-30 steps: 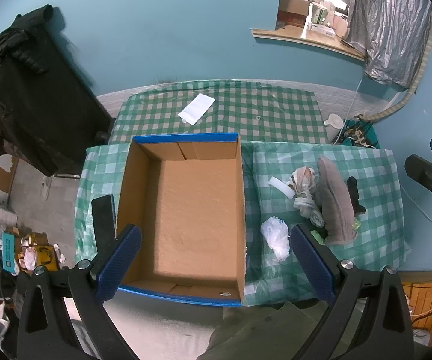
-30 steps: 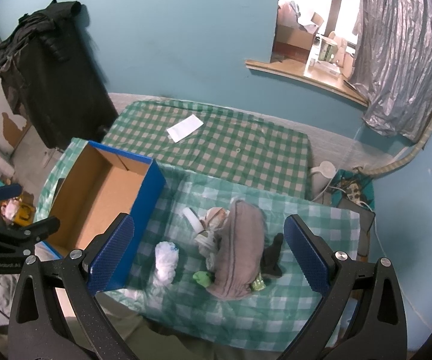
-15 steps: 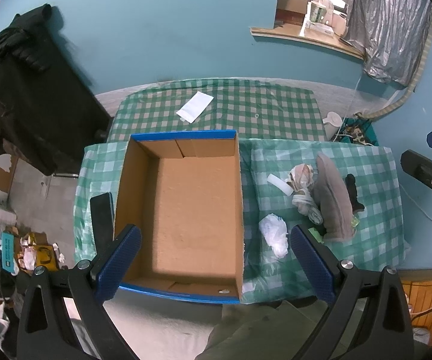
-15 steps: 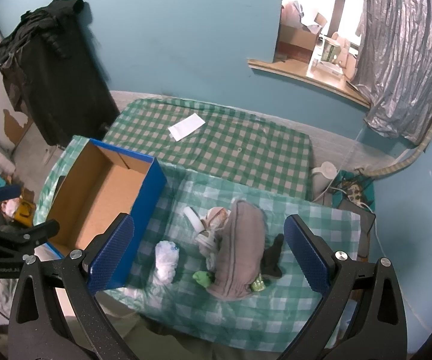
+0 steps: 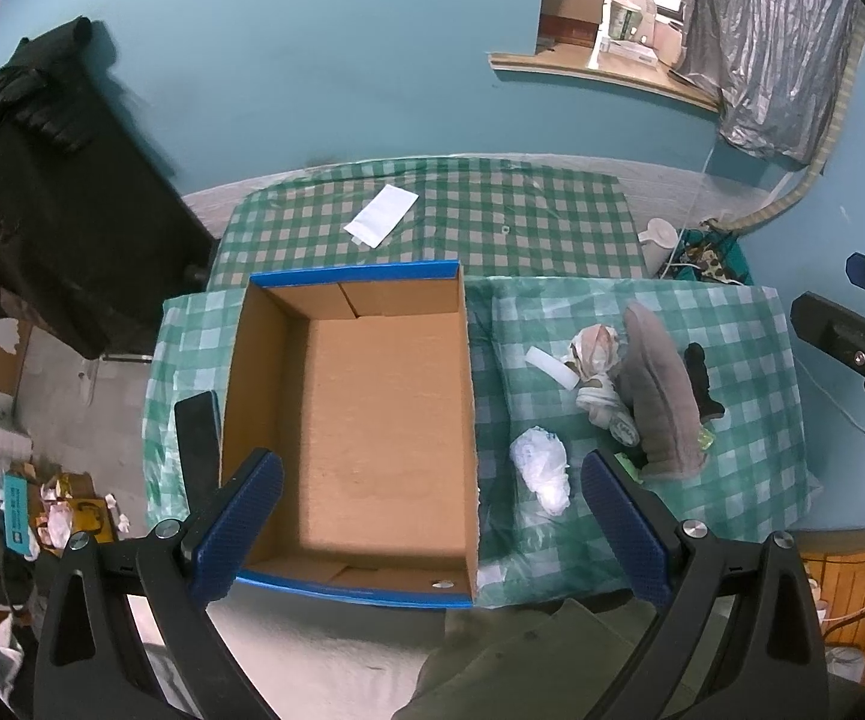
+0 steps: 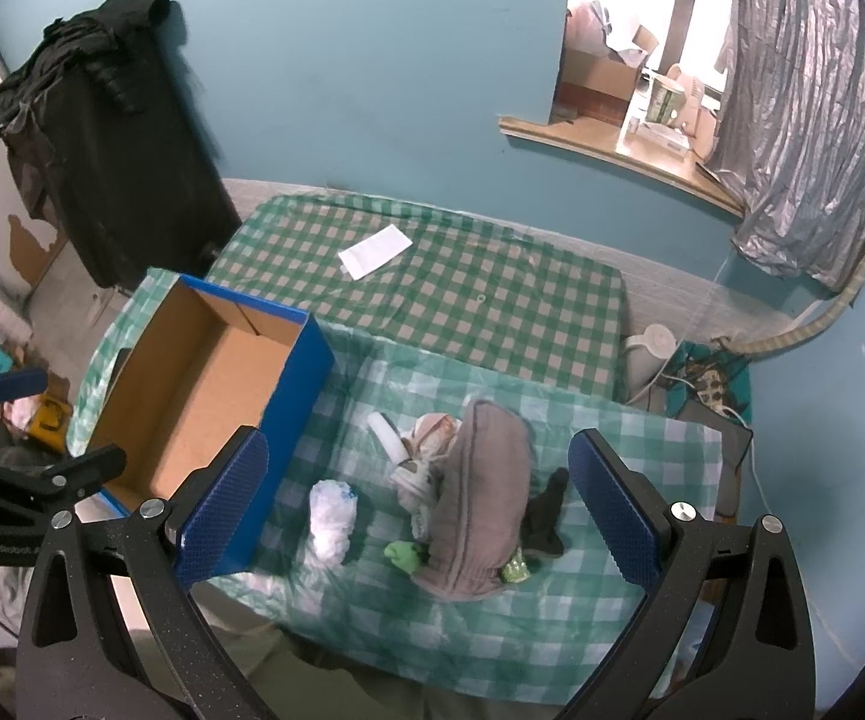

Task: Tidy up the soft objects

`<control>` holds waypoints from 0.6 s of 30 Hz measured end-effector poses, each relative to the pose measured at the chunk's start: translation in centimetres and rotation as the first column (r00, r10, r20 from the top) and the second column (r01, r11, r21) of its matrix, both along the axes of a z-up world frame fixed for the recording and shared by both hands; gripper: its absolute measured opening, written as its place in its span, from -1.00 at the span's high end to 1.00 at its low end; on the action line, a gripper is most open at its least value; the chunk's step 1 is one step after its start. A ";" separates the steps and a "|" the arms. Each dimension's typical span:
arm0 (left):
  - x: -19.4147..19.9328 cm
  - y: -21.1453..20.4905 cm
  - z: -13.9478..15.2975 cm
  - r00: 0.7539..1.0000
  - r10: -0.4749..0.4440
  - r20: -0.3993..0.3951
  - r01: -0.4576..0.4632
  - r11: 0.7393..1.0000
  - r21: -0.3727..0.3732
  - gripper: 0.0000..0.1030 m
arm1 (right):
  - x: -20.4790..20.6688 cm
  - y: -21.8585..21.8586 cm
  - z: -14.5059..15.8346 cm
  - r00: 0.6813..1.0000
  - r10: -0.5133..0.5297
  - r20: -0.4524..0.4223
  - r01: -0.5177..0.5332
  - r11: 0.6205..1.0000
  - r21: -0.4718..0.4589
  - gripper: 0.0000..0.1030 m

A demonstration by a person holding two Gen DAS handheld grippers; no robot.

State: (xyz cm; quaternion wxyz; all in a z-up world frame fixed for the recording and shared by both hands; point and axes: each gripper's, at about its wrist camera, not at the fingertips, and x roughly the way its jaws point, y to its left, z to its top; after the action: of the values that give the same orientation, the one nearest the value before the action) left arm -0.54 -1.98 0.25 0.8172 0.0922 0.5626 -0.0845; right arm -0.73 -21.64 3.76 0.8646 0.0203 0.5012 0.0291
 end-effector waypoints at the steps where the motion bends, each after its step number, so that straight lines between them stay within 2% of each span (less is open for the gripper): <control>1: 0.0 0.0 0.0 1.000 0.001 0.000 -0.001 1.000 -0.001 -0.95 | 0.0 0.0 0.0 1.000 0.000 -0.001 0.000 1.000 0.000 -0.95; 18: 0.3 0.1 0.1 1.000 0.001 0.004 -0.001 1.000 -0.008 -0.95 | -0.1 0.3 -0.1 1.000 -0.001 -0.007 0.001 1.000 0.001 -0.95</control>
State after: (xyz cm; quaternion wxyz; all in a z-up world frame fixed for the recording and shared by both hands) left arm -0.27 -1.91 0.34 0.8186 0.0889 0.5608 -0.0862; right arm -0.80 -21.33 3.63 0.8629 0.0211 0.5040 0.0288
